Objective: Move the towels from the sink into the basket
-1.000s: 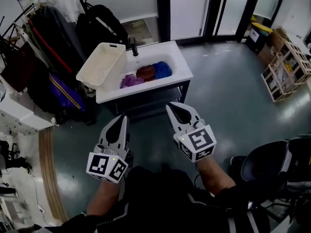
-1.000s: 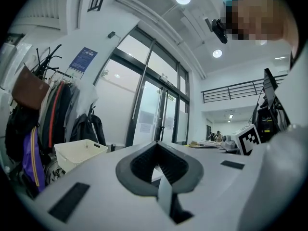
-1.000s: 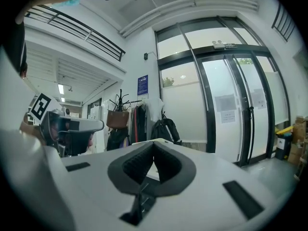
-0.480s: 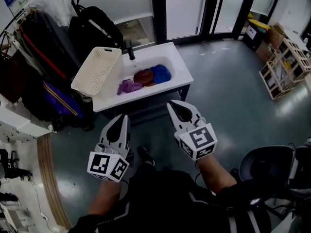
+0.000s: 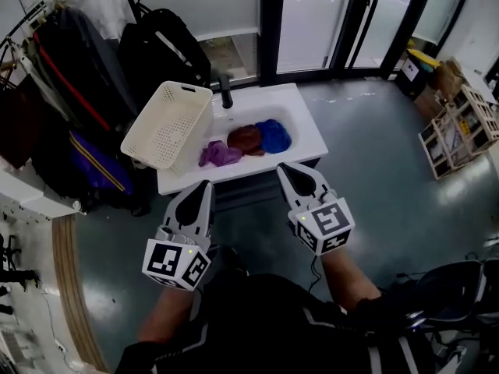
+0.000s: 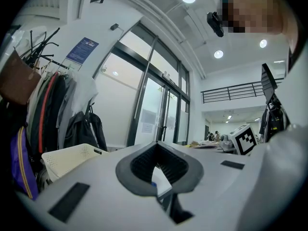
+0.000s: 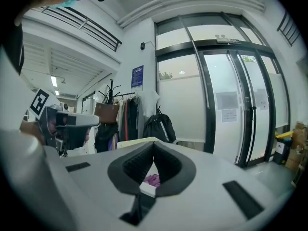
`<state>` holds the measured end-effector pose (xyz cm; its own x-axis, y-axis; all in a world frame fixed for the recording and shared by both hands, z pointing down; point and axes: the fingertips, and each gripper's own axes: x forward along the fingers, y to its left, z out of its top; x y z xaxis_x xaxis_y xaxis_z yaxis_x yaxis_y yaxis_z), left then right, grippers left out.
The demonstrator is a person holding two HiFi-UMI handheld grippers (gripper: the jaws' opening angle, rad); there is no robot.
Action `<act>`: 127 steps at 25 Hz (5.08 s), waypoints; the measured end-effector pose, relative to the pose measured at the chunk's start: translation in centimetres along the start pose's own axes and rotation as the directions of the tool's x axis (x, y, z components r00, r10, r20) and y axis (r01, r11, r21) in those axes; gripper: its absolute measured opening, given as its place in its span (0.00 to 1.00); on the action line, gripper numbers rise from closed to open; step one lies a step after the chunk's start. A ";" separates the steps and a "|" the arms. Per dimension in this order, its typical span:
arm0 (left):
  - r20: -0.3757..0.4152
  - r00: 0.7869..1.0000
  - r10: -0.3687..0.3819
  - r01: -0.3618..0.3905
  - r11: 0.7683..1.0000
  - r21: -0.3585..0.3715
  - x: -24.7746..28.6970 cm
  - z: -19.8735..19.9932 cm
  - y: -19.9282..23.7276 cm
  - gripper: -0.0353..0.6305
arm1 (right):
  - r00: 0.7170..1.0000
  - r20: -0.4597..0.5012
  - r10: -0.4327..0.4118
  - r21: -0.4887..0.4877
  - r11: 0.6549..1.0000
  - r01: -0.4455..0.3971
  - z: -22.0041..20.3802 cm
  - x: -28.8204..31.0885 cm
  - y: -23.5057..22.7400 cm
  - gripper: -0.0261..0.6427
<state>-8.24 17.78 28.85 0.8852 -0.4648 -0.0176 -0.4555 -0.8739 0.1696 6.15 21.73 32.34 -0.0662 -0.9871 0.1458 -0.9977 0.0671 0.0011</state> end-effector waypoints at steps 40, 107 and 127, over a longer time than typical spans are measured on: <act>-0.063 0.998 0.002 -0.002 1.000 0.000 20.9 -0.2 13.5 0.06 | 0.999 -0.053 -0.014 -0.013 1.000 0.013 0.1 22.5 -15.0 0.17; -0.535 0.845 -0.017 -0.085 0.983 -0.166 33.7 -26.9 16.1 0.06 | 0.582 -0.805 -0.117 -0.078 0.993 0.092 -34.6 31.7 -25.4 0.17; -0.362 0.912 0.193 -0.244 0.965 -0.099 30.3 -14.2 18.4 0.06 | 0.855 -0.476 0.208 0.101 0.978 -0.182 -12.4 30.7 -17.9 0.17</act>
<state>11.57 -10.37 45.38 0.7533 -0.5414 0.3733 -0.6460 -0.7156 0.2658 22.11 -7.98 49.02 -0.2592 -0.7605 0.5954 -0.9649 0.2307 -0.1254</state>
